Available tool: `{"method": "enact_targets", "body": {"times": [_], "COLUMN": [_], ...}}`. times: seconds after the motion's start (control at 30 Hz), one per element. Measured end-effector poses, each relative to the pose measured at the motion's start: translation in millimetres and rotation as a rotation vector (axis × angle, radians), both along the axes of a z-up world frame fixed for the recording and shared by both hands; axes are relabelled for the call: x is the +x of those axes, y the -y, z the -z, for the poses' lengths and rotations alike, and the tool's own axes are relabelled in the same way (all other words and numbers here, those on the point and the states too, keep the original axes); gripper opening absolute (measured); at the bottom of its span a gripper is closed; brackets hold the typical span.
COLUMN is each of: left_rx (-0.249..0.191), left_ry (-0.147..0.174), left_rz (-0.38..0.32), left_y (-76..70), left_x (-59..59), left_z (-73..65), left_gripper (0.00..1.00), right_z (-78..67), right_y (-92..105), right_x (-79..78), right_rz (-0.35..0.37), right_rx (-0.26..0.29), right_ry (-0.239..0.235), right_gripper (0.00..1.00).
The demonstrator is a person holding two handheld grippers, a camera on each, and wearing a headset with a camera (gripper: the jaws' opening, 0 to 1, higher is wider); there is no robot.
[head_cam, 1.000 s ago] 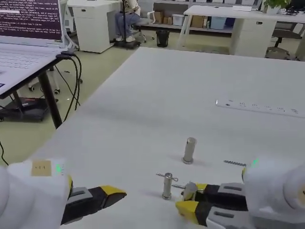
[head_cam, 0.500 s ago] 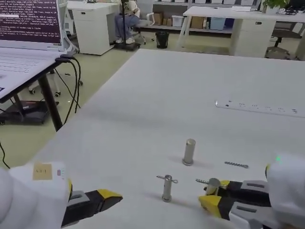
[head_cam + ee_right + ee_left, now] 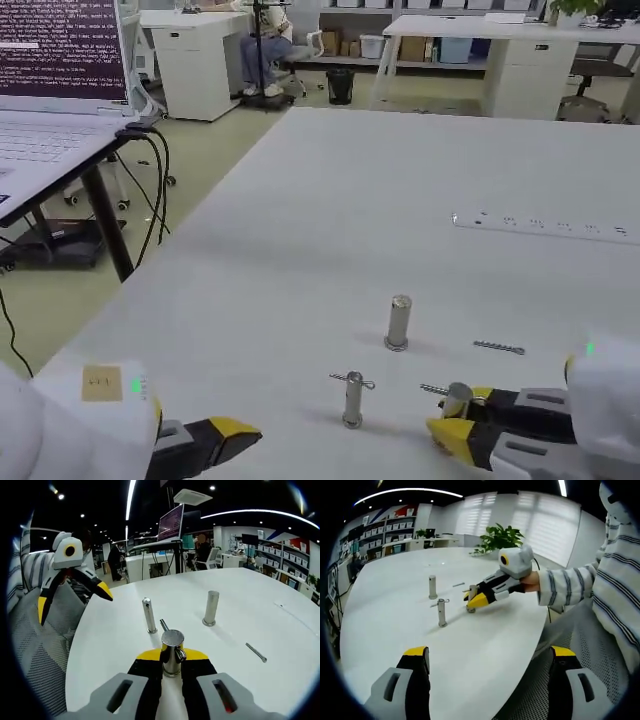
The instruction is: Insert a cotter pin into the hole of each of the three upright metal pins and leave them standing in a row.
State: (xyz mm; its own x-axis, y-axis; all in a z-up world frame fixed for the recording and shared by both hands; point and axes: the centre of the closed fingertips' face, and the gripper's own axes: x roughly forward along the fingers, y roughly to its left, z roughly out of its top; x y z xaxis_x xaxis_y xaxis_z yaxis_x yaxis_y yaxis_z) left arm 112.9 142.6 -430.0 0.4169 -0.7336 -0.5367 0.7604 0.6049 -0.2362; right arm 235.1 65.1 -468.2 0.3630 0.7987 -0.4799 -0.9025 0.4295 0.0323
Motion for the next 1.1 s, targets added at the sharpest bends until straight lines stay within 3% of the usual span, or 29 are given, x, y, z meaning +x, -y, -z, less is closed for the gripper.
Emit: {"method": "enact_targets", "body": {"times": [0.23,0.5,0.67,0.7,0.8,0.87,0.93,1.1], "left_rx": [0.013,0.025,0.016,0.013,-0.036,-0.065,-0.07,-0.107], "left_ry": [-0.01,-0.016,-0.013,-0.015,-0.01,-0.002,0.005,0.028], "left_rz": [-0.027,-0.021,-0.026,-0.03,-0.058,-0.084,-0.093,-0.1], "left_y": [-3.3,-2.9,-2.1,-2.2,-1.7,-2.8,-4.9,-5.2], "left_x": [2.8,0.8,2.1,2.7,7.3,11.9,15.2,20.9], "left_z": [3.3,3.4,0.5,0.2,-7.4,-14.4,-18.4,-31.8], "left_gripper": [0.99,0.99,0.99,0.99,0.96,0.95,0.96,0.96], "right_z": [1.9,2.7,3.7,6.1,1.2,-11.1,-29.9,-59.2], "right_y": [-2.2,-5.9,-5.9,-4.6,-1.1,-3.0,-2.7,12.7], "right_x": [-0.5,-2.4,-0.8,-0.9,-1.4,-2.0,-4.0,-6.8], "right_rz": [-0.004,-0.032,-0.03,-0.021,-0.002,0.02,0.03,0.052], "right_rx": [0.01,0.0,0.043,0.038,0.046,0.123,0.206,0.282], "right_ry": [0.008,0.059,0.003,-0.017,-0.015,-0.032,-0.04,-0.043], "right_gripper": [0.08,0.09,0.1,0.13,0.32,0.49,0.57,0.68]}}
